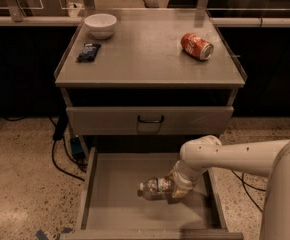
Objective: Place water bottle into middle drawer
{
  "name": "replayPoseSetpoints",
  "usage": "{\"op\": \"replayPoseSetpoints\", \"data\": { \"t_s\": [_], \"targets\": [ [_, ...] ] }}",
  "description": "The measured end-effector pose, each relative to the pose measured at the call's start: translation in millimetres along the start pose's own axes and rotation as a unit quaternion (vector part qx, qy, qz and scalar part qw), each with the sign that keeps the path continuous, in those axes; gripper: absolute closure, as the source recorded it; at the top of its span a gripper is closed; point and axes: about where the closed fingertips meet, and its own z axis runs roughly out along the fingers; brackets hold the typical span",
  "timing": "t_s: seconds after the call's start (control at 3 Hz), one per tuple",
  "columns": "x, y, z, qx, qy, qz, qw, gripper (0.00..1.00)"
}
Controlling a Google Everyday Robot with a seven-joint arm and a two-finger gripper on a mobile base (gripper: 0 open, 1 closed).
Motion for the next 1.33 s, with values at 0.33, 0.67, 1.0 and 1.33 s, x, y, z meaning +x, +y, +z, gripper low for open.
{"op": "replayPoseSetpoints", "data": {
  "t_s": [0.33,0.67,1.0,1.33],
  "targets": [
    [14,6,18,-0.018,0.024,0.015,0.9994,1.00],
    [13,-5,46,-0.028,0.035,0.014,0.9989,1.00],
    [9,-17,75,-0.031,0.013,0.019,0.9993,1.00],
    [9,-21,81,-0.030,0.009,0.015,0.9994,1.00]
  ]
}}
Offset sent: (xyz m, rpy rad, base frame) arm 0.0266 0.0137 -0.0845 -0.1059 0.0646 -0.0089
